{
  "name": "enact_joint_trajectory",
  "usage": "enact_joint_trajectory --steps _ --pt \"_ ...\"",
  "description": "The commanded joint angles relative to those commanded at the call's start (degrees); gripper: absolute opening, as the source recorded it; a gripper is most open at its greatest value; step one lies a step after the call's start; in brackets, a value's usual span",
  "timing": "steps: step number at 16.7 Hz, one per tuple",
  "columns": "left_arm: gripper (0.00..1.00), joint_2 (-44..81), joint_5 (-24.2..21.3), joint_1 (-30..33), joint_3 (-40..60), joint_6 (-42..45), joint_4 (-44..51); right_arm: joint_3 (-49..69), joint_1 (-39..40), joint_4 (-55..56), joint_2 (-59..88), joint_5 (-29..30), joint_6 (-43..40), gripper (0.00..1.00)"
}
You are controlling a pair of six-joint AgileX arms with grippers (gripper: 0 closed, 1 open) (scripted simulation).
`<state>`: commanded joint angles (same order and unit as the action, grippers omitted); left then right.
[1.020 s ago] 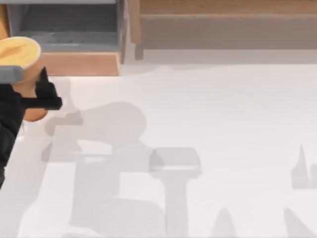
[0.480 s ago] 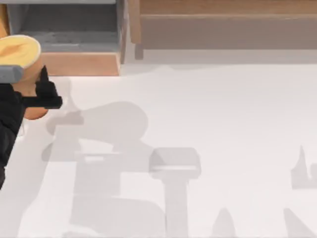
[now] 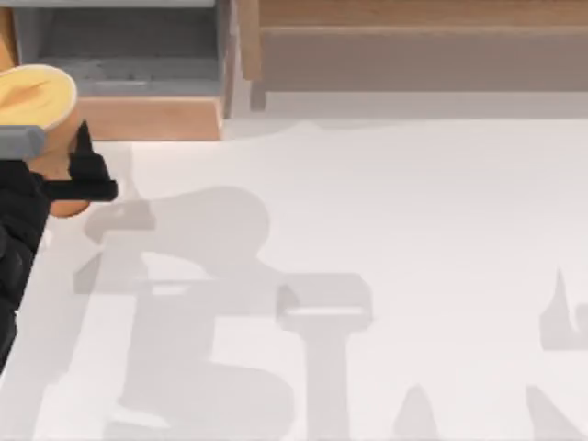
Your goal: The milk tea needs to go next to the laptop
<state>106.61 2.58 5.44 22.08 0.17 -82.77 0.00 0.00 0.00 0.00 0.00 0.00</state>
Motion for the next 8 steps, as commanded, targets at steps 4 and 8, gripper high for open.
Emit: enact_joint_trajectory --steps 4,8 --pt "0.00 2.7 0.0 -0.1 -0.7 -0.1 -2.3 0.0 0.0 0.0 0.0 0.0 0.0 1.00" --pt "0.00 4.2 0.0 -0.1 -1.8 -0.1 -2.3 0.0 0.0 0.0 0.0 0.0 0.0 1.00"
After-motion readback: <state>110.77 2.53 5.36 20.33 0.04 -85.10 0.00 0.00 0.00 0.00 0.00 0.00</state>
